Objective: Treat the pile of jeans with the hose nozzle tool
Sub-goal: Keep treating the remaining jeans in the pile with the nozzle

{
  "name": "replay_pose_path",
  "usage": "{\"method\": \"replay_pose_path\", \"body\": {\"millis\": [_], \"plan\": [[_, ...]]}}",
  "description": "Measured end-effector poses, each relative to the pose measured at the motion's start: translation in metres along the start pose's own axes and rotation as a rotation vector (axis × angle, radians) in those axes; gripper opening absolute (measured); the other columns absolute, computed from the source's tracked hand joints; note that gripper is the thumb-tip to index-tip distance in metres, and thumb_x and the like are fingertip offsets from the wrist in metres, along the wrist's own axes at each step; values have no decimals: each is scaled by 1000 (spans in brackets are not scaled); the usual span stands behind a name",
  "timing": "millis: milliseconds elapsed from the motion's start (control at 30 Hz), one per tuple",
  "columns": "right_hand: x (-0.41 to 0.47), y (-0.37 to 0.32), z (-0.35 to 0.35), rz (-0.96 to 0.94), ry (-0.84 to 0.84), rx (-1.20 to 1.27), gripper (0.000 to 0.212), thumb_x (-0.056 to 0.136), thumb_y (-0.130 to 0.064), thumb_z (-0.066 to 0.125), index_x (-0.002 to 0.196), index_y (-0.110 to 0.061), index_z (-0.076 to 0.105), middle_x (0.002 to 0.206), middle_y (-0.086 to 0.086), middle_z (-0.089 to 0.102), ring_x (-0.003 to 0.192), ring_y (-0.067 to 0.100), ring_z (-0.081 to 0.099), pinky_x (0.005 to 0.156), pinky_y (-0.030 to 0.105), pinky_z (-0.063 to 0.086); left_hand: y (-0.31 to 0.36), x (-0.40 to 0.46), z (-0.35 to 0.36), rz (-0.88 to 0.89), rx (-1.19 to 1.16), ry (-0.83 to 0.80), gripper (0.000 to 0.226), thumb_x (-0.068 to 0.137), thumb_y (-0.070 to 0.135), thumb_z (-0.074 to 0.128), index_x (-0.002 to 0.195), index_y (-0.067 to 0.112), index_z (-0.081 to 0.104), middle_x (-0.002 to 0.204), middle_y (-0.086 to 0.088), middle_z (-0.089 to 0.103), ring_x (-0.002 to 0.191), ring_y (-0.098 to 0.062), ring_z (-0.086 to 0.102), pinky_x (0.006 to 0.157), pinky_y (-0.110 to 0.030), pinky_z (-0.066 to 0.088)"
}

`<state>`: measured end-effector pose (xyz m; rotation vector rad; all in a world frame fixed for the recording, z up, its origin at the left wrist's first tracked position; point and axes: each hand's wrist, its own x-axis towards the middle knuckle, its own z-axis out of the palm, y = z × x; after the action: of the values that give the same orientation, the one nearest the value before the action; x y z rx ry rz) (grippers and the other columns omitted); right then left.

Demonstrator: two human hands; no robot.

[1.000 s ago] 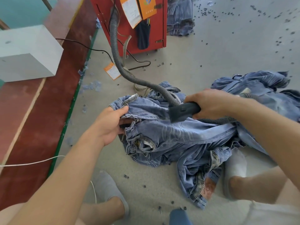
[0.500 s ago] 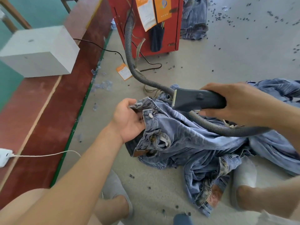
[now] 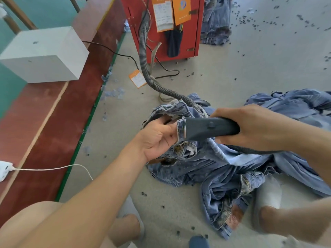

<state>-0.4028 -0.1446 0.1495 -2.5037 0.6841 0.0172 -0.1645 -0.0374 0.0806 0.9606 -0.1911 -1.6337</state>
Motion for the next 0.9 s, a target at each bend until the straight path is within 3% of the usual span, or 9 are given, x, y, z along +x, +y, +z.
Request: {"method": "replay_pose_path", "body": {"millis": [100,200,300,367,433,567,667,733,900], "plan": [[6,-3,1,3,113,85,28,83,-50,71,109,-49,59,91,-33,65,81,-8,62,66,11,42,-3,1,3,-26,25,-9,48,92,-14,53,139,-2,52,119,-21,70,98,-24,71,84,-28,60],[8,2,-11,29,217,160,25,82,-48,73,103,-49,58,86,-31,65,72,-7,63,60,9,43,-6,3,4,-24,92,-22,40,96,-10,54,134,-1,59,118,-18,70,97,-23,70,89,-32,60],[3,16,-26,97,105,82,26,85,-45,76,103,-51,59,88,-30,66,73,-4,64,56,17,42,-6,5,2,-3,110,-9,33,96,-9,55,125,3,64,115,-16,72,94,-22,72,89,-35,60],[1,21,-25,129,-4,18,28,85,-44,78,104,-51,59,89,-33,66,74,-5,64,61,21,44,-5,6,2,-3,97,-31,33,92,-8,59,121,5,66,111,-15,75,91,-20,75,81,-32,64],[3,18,-16,107,-48,31,28,84,-43,78,106,-47,62,88,-37,65,76,-8,63,63,15,42,-5,6,2,-10,103,-41,35,88,-7,62,121,6,67,108,-14,77,89,-19,76,72,-27,62],[6,8,-12,63,109,103,25,85,-41,78,104,-44,62,84,-32,65,71,-7,63,60,11,42,-5,9,1,39,240,32,37,98,-8,56,135,-1,59,116,-17,72,92,-22,72,77,-28,62],[1,9,-23,83,187,142,24,83,-44,76,101,-46,60,84,-27,65,70,-1,62,57,20,41,-8,13,3,91,329,93,28,95,-10,61,119,2,67,109,-15,75,91,-22,72,79,-29,62],[-4,12,-26,96,154,105,26,83,-46,76,102,-49,59,86,-28,66,74,-2,63,59,25,40,-10,16,5,110,349,113,24,94,-10,62,111,5,69,104,-13,76,90,-20,73,80,-29,62],[-10,7,-11,75,29,30,34,81,-53,72,111,-57,55,93,-43,62,84,-14,61,63,11,42,-7,25,6,122,335,207,20,100,2,61,118,1,69,108,-16,75,89,-23,73,74,-34,60]]}}
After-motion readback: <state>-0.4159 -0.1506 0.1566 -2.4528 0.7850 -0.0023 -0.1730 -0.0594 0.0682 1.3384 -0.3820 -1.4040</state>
